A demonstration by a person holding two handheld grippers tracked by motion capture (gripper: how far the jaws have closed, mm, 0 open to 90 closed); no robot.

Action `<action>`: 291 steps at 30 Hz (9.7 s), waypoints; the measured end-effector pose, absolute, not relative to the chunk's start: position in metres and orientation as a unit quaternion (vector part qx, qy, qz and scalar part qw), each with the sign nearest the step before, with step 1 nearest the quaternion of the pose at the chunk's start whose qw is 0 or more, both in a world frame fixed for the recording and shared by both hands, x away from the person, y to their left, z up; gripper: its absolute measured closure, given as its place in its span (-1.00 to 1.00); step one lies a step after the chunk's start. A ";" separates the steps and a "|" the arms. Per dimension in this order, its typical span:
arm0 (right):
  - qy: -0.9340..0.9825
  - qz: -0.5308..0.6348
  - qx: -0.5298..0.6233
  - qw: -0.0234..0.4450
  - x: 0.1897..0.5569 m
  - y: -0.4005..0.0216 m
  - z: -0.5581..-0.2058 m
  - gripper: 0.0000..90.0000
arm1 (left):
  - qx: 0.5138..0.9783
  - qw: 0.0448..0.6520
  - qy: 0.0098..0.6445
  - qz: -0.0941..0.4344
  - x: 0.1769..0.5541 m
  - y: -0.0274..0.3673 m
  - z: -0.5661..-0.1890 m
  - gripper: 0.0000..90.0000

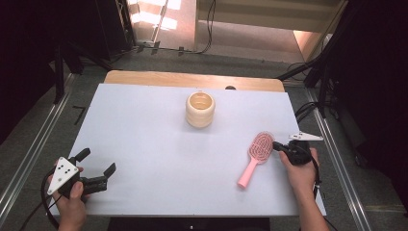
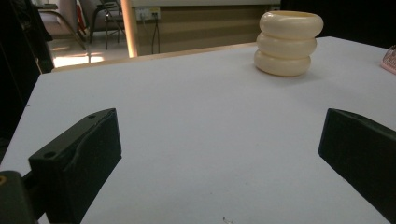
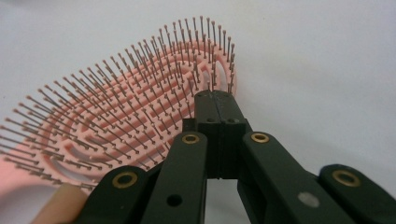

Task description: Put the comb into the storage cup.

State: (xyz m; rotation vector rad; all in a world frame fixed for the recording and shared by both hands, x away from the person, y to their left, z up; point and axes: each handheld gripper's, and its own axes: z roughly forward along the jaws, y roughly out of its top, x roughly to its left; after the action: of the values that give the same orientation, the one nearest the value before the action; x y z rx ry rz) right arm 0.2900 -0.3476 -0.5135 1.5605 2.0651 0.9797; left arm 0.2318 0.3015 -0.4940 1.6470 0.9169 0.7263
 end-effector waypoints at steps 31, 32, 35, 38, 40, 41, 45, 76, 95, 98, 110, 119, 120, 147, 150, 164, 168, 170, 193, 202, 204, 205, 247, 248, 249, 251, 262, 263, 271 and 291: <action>0.799 0.356 0.453 0.173 0.344 -0.274 -0.512 0.95 | 0.692 0.532 0.384 0.301 0.232 0.302 -0.494 -1.00; 0.798 0.356 0.450 0.182 0.343 -0.271 -0.507 0.95 | 0.692 0.532 0.384 0.301 0.232 0.302 -0.494 -1.00; 0.794 0.366 0.447 0.188 0.338 -0.273 -0.500 0.95 | 0.691 0.533 0.384 0.301 0.232 0.303 -0.494 -1.00; 0.793 0.377 0.439 0.191 0.327 -0.275 -0.491 0.95 | 0.692 0.533 0.383 0.301 0.232 0.303 -0.494 -1.00; 0.791 0.386 0.438 0.182 0.316 -0.275 -0.485 0.95 | 0.692 0.533 0.383 0.301 0.232 0.302 -0.494 -1.00; 0.795 0.389 0.430 0.177 0.303 -0.274 -0.482 0.95 | 0.692 0.533 0.383 0.301 0.232 0.302 -0.494 -1.00; 0.803 0.396 0.416 0.161 0.276 -0.266 -0.482 0.95 | 0.692 0.532 0.384 0.301 0.232 0.302 -0.494 -1.00; 0.841 0.363 0.383 0.119 0.216 -0.227 -0.504 0.95 | 0.699 0.527 0.375 0.305 0.231 0.300 -0.494 -1.00; 0.830 0.344 0.417 0.138 0.219 -0.259 -0.504 0.95 | 0.701 0.527 0.372 0.304 0.230 0.300 -0.493 -1.00; 0.825 0.344 0.427 0.140 0.221 -0.268 -0.504 0.95 | 0.700 0.527 0.373 0.304 0.230 0.300 -0.493 -1.00; 0.814 0.332 0.445 0.167 0.227 -0.293 -0.505 0.95 | 0.700 0.528 0.373 0.304 0.230 0.300 -0.493 -1.00; 0.804 0.321 0.464 0.188 0.233 -0.307 -0.508 0.95 | 0.700 0.529 0.373 0.303 0.231 0.300 -0.493 -1.00; 0.804 0.321 0.465 0.188 0.233 -0.308 -0.508 0.95 | 0.700 0.529 0.373 0.303 0.231 0.300 -0.493 -1.00; 0.866 0.280 0.399 0.116 0.272 -0.309 -0.472 -1.00 | 0.700 0.530 0.373 0.300 0.231 0.300 -0.494 -1.00; 0.878 0.252 0.392 0.108 0.280 -0.303 -0.471 -0.90 | 0.700 0.530 0.373 0.299 0.231 0.300 -0.494 -1.00; 0.905 0.165 0.383 0.084 0.307 -0.288 -0.476 -0.42 | 0.700 0.531 0.373 0.298 0.231 0.300 -0.494 -1.00; 0.911 0.153 0.374 0.078 0.311 -0.287 -0.477 -0.32 | 0.700 0.531 0.373 0.299 0.231 0.300 -0.494 -1.00; 0.912 0.147 0.375 0.073 0.313 -0.286 -0.477 -0.27 | 0.700 0.531 0.373 0.298 0.231 0.300 -0.494 -1.00; 0.927 0.108 0.358 0.025 0.330 -0.280 -0.477 0.11 | 0.702 0.531 0.370 0.297 0.232 0.300 -0.494 -1.00; 0.933 0.095 0.347 0.014 0.334 -0.276 -0.480 0.20 | 0.703 0.531 0.369 0.296 0.232 0.300 -0.494 -1.00; 0.933 0.092 0.347 0.013 0.334 -0.276 -0.480 0.22 | 0.703 0.531 0.369 0.296 0.232 0.300 -0.494 -1.00; 0.933 0.090 0.348 0.011 0.334 -0.275 -0.481 0.23 | 0.703 0.531 0.369 0.296 0.232 0.300 -0.494 -1.00; 0.915 0.139 0.377 0.027 0.329 -0.285 -0.479 0.52 | 0.704 0.530 0.369 0.297 0.232 0.299 -0.494 -1.00; 0.916 0.148 0.373 0.027 0.328 -0.286 -0.478 0.52 | 0.704 0.529 0.369 0.297 0.232 0.299 -0.494 -1.00; 0.915 0.152 0.372 0.029 0.328 -0.286 -0.477 0.52 | 0.704 0.529 0.369 0.297 0.232 0.299 -0.494 -1.00; 0.914 0.165 0.369 0.032 0.326 -0.285 -0.475 0.52 | 0.704 0.529 0.368 0.298 0.232 0.299 -0.493 -1.00; 0.913 0.200 0.353 0.043 0.317 -0.273 -0.468 0.51 | 0.704 0.525 0.370 0.303 0.231 0.298 -0.491 -1.00; 0.912 0.203 0.353 0.045 0.317 -0.272 -0.468 0.52 | 0.703 0.527 0.370 0.301 0.231 0.298 -0.491 -1.00; 0.907 0.227 0.352 0.046 0.314 -0.268 -0.464 0.51 | 0.694 0.542 0.371 0.294 0.233 0.296 -0.482 -1.00; 0.892 0.289 0.342 0.065 0.305 -0.256 -0.455 0.51 | 0.720 0.539 0.335 0.281 0.246 0.262 -0.468 -1.00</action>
State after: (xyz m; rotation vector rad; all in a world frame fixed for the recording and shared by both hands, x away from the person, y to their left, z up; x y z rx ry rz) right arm 0.3047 -0.2562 -0.4547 1.0337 2.6915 0.8708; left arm 0.2457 0.2619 -0.4680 1.7124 0.7970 0.6678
